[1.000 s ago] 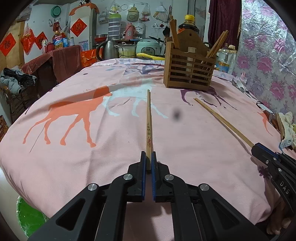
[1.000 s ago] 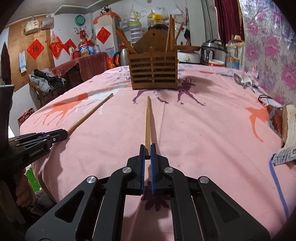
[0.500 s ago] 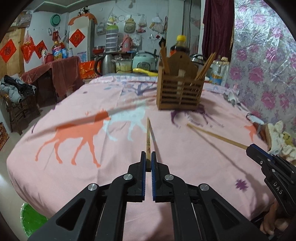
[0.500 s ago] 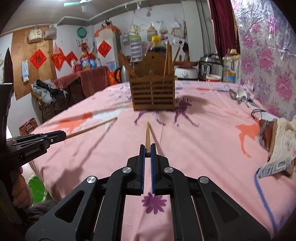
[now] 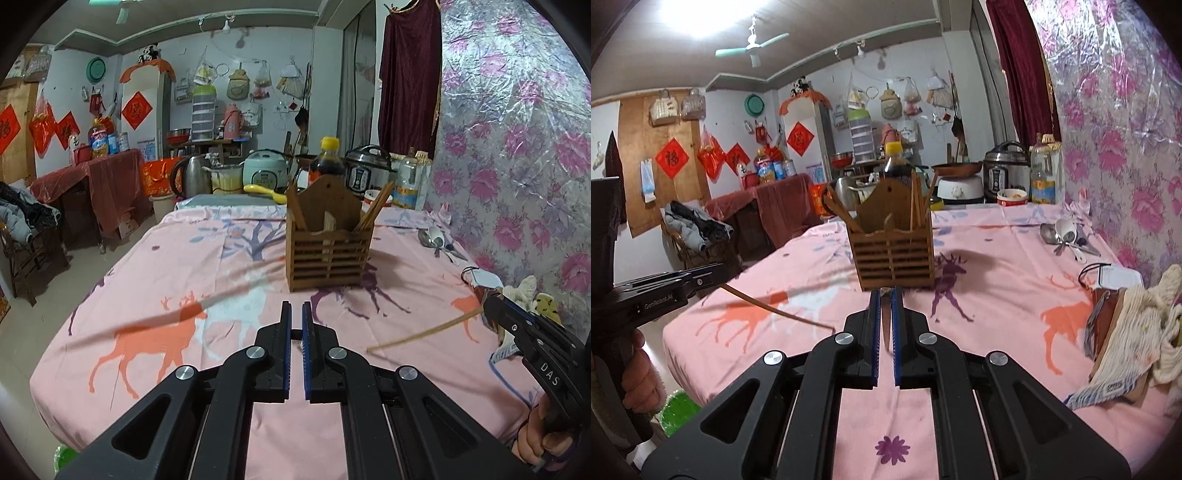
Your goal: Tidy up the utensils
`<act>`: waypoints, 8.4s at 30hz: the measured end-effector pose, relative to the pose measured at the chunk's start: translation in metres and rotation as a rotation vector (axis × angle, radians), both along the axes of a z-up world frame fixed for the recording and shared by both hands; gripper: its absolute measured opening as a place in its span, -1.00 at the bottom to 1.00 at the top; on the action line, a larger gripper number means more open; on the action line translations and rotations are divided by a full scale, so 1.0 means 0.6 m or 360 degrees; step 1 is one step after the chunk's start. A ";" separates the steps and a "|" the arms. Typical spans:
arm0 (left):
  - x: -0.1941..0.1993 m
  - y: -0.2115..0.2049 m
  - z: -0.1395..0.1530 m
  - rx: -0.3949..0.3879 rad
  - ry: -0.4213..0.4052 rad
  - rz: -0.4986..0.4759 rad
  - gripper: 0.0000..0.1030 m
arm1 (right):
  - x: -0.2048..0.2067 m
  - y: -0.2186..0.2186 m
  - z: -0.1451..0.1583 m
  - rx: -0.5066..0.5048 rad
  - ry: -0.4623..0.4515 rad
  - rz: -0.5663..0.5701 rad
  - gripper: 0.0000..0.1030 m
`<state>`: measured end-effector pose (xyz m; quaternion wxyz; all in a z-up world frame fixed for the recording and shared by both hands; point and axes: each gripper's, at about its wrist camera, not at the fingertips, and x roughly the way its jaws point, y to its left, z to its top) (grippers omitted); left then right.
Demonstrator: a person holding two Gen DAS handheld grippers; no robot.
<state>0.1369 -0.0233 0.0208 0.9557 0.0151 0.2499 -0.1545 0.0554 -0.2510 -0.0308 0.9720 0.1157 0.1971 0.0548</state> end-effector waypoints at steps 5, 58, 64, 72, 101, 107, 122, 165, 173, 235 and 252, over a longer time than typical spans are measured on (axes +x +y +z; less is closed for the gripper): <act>0.001 -0.013 0.016 0.0016 -0.0020 -0.0028 -0.89 | -0.004 -0.005 0.013 -0.0002 -0.0028 -0.0004 -0.88; 0.331 -0.105 0.271 -0.0193 -0.0244 -0.0085 -0.89 | 0.318 -0.002 0.243 -0.0128 -0.0430 -0.0038 -0.88; 0.382 -0.116 0.208 -0.0198 -0.0134 -0.0088 -0.89 | 0.366 0.016 0.197 -0.0208 -0.0368 -0.0053 -0.88; 0.399 -0.116 0.127 -0.0155 -0.0052 -0.0065 -0.31 | 0.418 0.000 0.122 -0.0145 -0.0169 -0.0018 -0.89; 0.401 -0.091 0.123 -0.0147 -0.0004 -0.0021 -0.03 | 0.535 -0.015 0.067 -0.0256 0.0564 0.0197 -0.48; 0.400 -0.090 0.123 -0.0127 -0.0001 -0.0008 -0.02 | 0.520 -0.015 0.082 -0.0295 0.0476 0.0210 -0.88; 0.369 -0.080 0.154 -0.0136 -0.0070 -0.0003 0.04 | 0.420 -0.034 0.236 -0.0114 -0.0066 0.0115 -0.88; -0.155 -0.032 0.160 -0.0041 -0.0563 0.0304 0.89 | -0.132 0.019 0.220 -0.0020 -0.0476 -0.0302 0.87; -0.243 -0.022 0.123 0.0033 -0.0615 0.0345 0.89 | -0.210 0.048 0.213 -0.0173 -0.0613 -0.0434 0.87; -0.175 0.033 0.081 -0.0067 -0.0356 0.0431 0.89 | -0.117 0.062 0.140 -0.0151 -0.0280 -0.0360 0.87; -0.176 0.033 0.081 -0.0067 -0.0353 0.0430 0.89 | -0.117 0.057 0.147 -0.0157 -0.0288 -0.0366 0.87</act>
